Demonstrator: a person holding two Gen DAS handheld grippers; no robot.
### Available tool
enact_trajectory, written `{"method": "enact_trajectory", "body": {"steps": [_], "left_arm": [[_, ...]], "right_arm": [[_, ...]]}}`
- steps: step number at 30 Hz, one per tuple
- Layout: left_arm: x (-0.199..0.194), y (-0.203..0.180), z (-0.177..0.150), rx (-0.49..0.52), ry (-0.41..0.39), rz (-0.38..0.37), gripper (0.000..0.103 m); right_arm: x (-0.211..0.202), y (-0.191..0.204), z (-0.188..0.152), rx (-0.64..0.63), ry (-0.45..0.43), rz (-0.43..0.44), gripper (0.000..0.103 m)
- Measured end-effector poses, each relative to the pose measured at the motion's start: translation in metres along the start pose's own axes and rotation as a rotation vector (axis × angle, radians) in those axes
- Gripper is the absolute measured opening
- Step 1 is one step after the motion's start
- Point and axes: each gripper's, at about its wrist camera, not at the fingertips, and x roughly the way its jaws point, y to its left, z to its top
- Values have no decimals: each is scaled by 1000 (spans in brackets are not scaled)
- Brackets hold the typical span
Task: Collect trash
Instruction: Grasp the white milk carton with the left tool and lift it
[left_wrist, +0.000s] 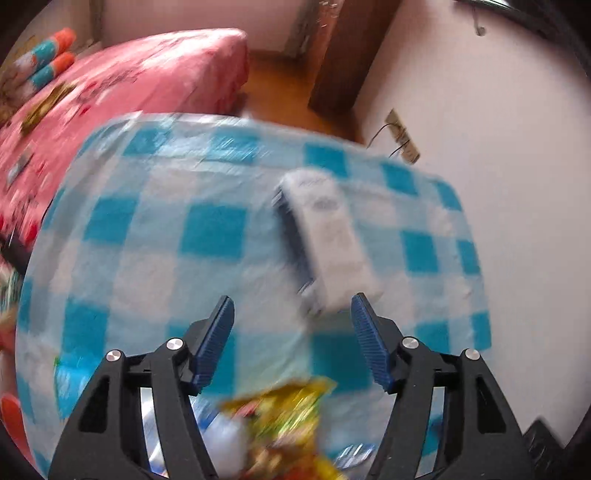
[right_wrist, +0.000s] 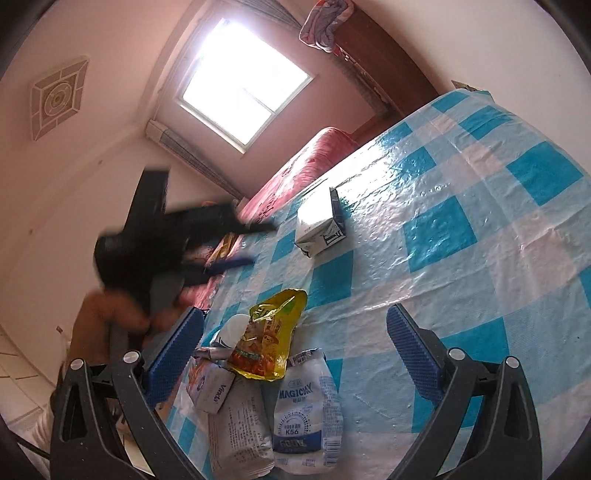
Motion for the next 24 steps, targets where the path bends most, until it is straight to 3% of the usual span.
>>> {"method": "enact_trajectory", "body": {"steps": [3, 5, 9, 12, 24], "left_arm": [[23, -18, 15, 14, 52, -15, 78], [43, -25, 25, 12, 81, 47, 78], [65, -23, 34, -10, 100, 83, 78], [72, -22, 34, -7, 97, 76, 64], [44, -1, -5, -11, 108, 7, 57]], "right_arm": [[1, 0, 0, -3, 1, 0, 98], [1, 0, 0, -5, 3, -2, 98], [3, -1, 0, -8, 16, 3, 98], [5, 1, -1, -19, 31, 8, 98], [9, 4, -3, -33, 50, 7, 98]]}}
